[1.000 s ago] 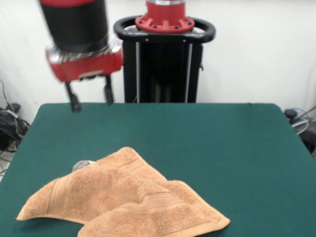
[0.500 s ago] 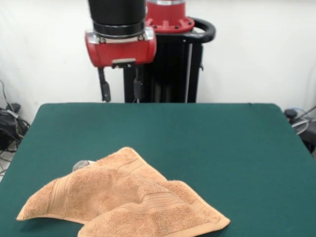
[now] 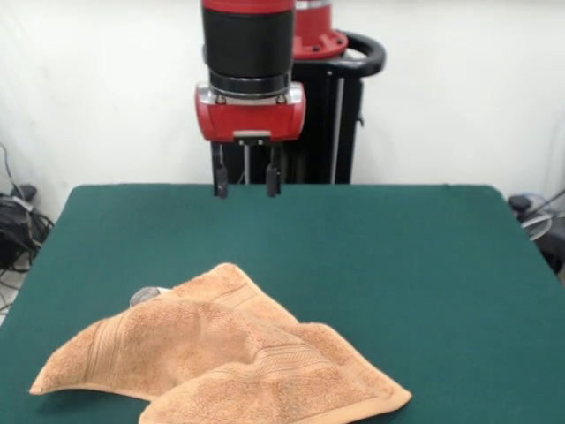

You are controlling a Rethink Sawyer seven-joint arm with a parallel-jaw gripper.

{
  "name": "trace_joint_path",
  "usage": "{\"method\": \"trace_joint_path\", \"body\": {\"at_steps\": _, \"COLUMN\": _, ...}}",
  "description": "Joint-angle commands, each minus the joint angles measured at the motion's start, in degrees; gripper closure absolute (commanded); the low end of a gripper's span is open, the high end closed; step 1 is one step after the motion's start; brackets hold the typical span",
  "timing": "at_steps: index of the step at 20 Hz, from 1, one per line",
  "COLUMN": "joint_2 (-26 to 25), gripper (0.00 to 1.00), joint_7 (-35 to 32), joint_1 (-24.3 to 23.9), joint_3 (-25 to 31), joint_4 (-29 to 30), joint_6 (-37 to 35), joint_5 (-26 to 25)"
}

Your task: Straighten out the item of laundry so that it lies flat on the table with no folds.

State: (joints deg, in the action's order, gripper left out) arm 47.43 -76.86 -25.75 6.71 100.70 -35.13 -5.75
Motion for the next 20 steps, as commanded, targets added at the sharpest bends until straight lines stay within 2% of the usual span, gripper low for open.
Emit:
{"method": "trace_joint_path", "body": {"at_steps": 1, "joint_2": -2.5, "gripper": 0.00, "joint_7": -17.7, "joint_1": 2.8, "joint_3": -3.1, "joint_4": 10.3, "joint_6": 8.2, "joint_5": 1.5}}
{"method": "trace_joint_path", "body": {"at_steps": 9, "joint_2": -4.6, "gripper": 0.00, "joint_7": -20.3, "joint_1": 8.2, "joint_3": -7.7, "joint_4": 11.0, "joint_6": 15.4, "joint_5": 1.6}}
{"method": "trace_joint_path", "body": {"at_steps": 12, "joint_2": -6.5, "gripper": 0.00, "joint_7": -19.4, "joint_1": 8.5, "joint_3": -8.2, "joint_4": 10.6, "joint_6": 17.7, "joint_5": 2.5}}
{"method": "trace_joint_path", "body": {"at_steps": 14, "joint_2": -7.8, "gripper": 0.00, "joint_7": -19.5, "joint_1": 9.0, "joint_3": -9.2, "joint_4": 8.9, "joint_6": 17.0, "joint_5": 3.6}}
{"method": "trace_joint_path", "body": {"at_steps": 18, "joint_2": -10.6, "gripper": 0.00, "joint_7": -23.9, "joint_1": 12.3, "joint_3": -13.9, "joint_4": 3.6, "joint_6": 12.4, "joint_5": 9.2}}
{"method": "trace_joint_path", "body": {"at_steps": 20, "joint_2": -12.1, "gripper": 0.00, "joint_7": -28.9, "joint_1": 15.6, "joint_3": -18.3, "joint_4": 1.2, "joint_6": 8.8, "joint_5": 13.1}}
